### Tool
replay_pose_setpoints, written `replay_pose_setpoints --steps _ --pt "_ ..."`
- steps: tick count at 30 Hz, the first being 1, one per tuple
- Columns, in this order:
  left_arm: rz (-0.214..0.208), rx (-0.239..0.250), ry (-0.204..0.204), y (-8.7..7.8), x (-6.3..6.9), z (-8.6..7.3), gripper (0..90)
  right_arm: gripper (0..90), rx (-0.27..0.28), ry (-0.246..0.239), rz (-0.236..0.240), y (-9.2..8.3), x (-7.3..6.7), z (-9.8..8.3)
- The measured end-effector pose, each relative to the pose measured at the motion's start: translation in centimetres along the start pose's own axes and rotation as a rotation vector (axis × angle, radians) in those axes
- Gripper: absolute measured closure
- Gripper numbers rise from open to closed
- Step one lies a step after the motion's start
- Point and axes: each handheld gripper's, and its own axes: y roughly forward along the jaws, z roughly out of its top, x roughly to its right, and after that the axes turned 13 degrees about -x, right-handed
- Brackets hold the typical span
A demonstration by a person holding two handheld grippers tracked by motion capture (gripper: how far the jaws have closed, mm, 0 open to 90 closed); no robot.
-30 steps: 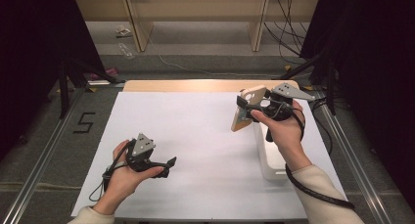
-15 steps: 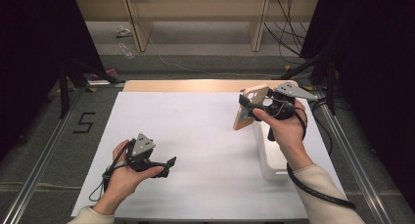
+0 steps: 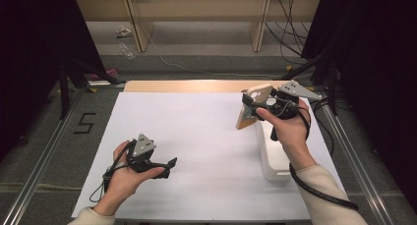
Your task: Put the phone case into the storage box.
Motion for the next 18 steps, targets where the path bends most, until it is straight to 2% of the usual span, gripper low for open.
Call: replay_pose_setpoints --steps 18 --pt "0.002 0.002 -0.001 -0.05 -0.03 0.02 1.1 12.6 0.012 0.006 -0.015 -0.4 0.44 0.22"
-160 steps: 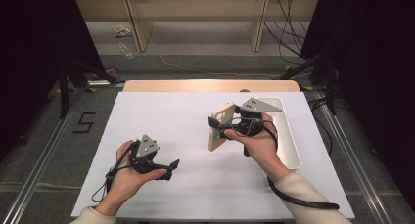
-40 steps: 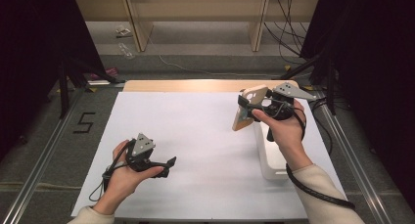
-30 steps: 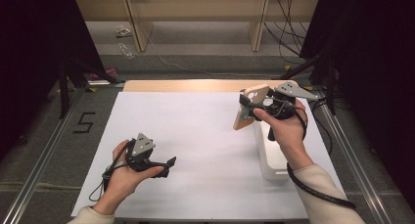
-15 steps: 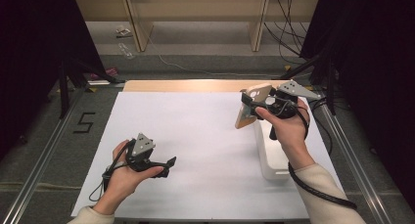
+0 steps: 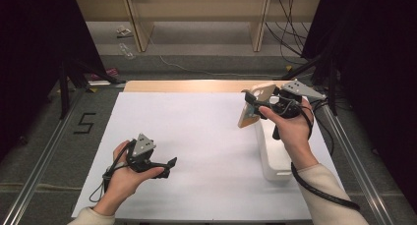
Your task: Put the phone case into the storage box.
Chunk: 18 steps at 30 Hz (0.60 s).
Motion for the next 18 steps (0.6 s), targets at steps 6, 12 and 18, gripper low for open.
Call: replay_pose_setpoints --steps 6,12,18 --pt "0.001 0.0 0.0 0.0 0.0 0.0 1.1 12.6 0.002 0.006 -0.004 -0.11 0.14 0.03" --pt "0.0 -0.001 0.001 0.01 0.01 -0.01 1.1 12.6 0.004 0.006 -0.007 -0.16 0.26 0.06" --pt "0.001 0.0 0.001 -0.01 0.01 0.0 1.1 12.6 0.007 0.01 -0.011 -0.24 0.45 0.08"
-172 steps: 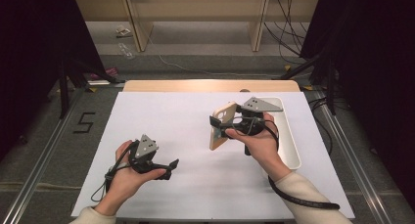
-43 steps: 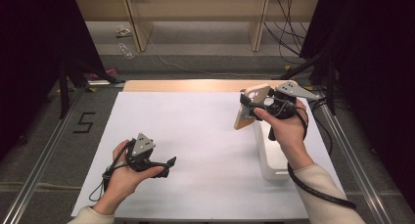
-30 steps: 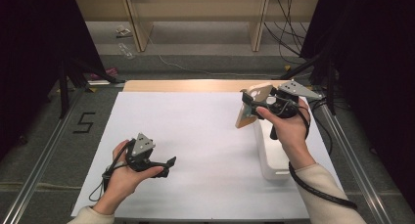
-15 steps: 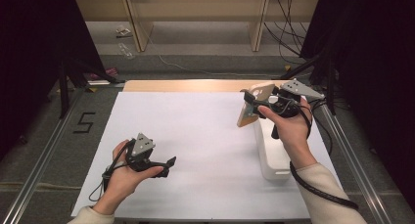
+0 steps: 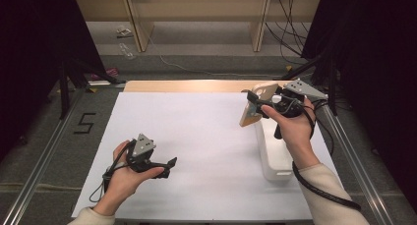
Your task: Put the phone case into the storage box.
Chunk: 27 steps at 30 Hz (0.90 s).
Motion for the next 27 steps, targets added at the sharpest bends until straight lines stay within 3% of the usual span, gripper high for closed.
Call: replay_pose_setpoints --steps 27 --pt "0.002 0.002 -0.002 -0.01 -0.01 0.0 1.1 12.6 0.008 0.009 -0.011 -0.21 0.38 0.09"
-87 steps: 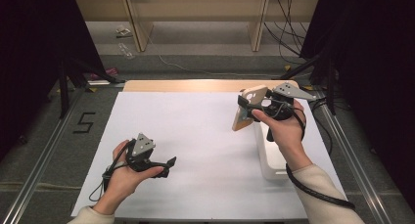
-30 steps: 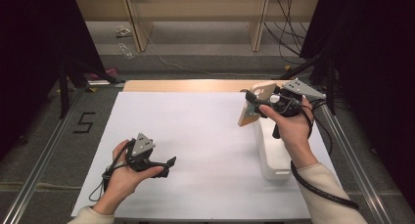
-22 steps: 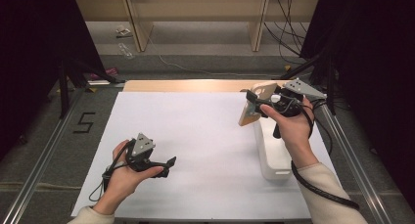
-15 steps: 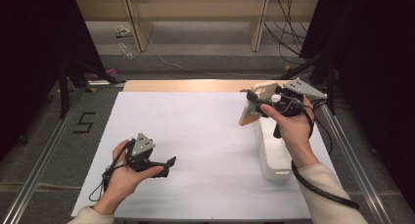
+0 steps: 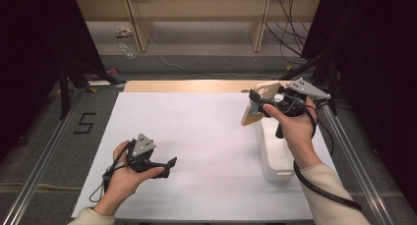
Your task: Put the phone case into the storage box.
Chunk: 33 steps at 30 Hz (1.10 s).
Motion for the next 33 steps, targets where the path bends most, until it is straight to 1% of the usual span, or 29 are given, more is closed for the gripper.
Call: replay_pose_setpoints --steps 33 --pt "0.001 0.0 -0.003 -0.06 -0.07 0.01 1.1 12.6 0.005 0.006 -0.007 -0.11 0.29 0.06"
